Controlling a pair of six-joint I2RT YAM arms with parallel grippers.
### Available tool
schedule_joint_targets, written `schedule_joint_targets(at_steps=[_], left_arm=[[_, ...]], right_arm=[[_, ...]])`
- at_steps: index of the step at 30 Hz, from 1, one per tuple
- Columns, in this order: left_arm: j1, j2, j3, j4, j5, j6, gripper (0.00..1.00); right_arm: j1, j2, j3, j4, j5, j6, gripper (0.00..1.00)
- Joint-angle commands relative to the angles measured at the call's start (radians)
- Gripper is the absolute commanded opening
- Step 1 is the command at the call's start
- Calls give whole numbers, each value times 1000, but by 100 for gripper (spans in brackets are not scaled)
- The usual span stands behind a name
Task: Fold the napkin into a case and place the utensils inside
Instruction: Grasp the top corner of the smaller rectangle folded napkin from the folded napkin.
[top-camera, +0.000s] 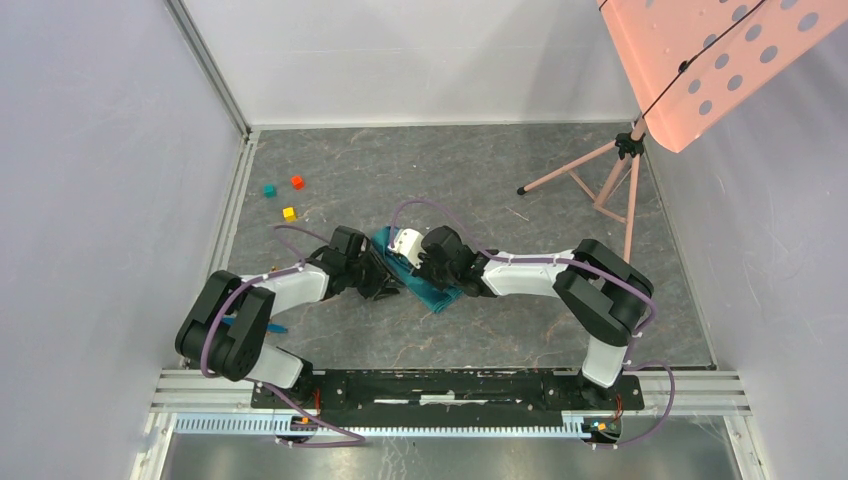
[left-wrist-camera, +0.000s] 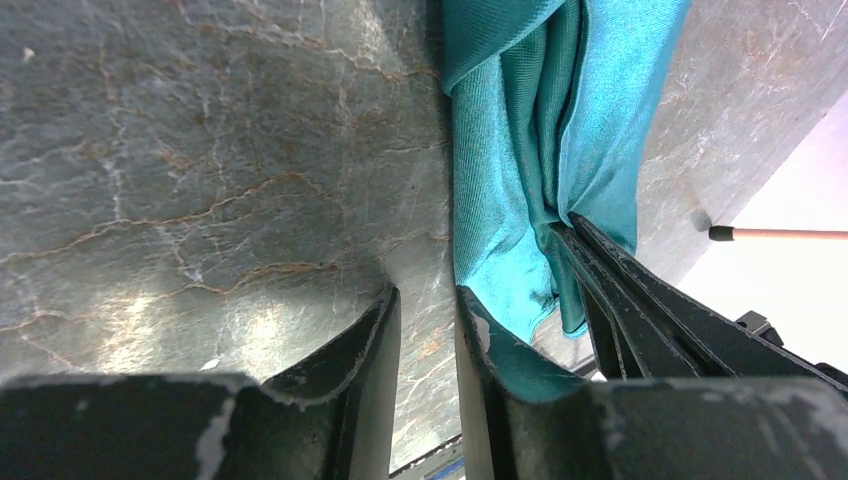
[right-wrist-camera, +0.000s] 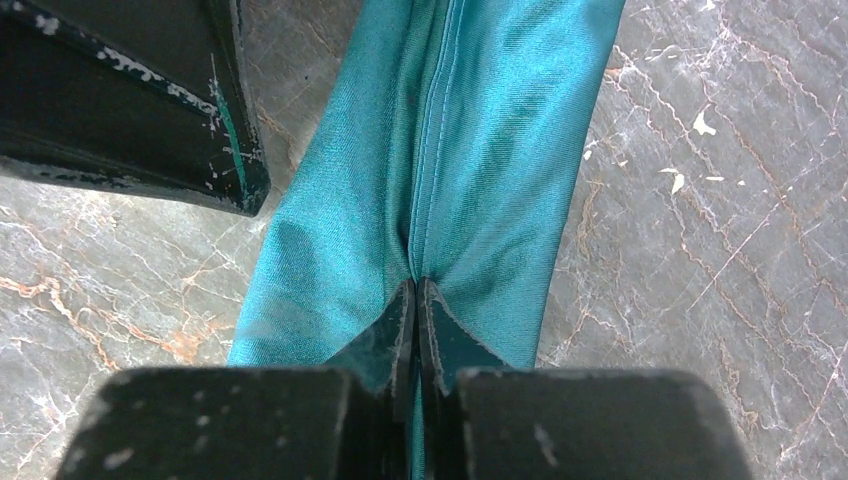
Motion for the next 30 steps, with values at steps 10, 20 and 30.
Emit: schedule_joint_targets(at_steps=[10, 20, 30], left_arm=[[-51, 3, -31, 41, -81, -79, 31], [-65, -4, -80, 116, -121, -127, 17], [-85, -30, -98, 117, -155, -136, 7]], right_arm=[[-2, -66, 54, -19, -57, 113, 0], [-2, -40, 72, -6, -114, 284, 0], [0, 1, 119, -1, -145, 390, 0]])
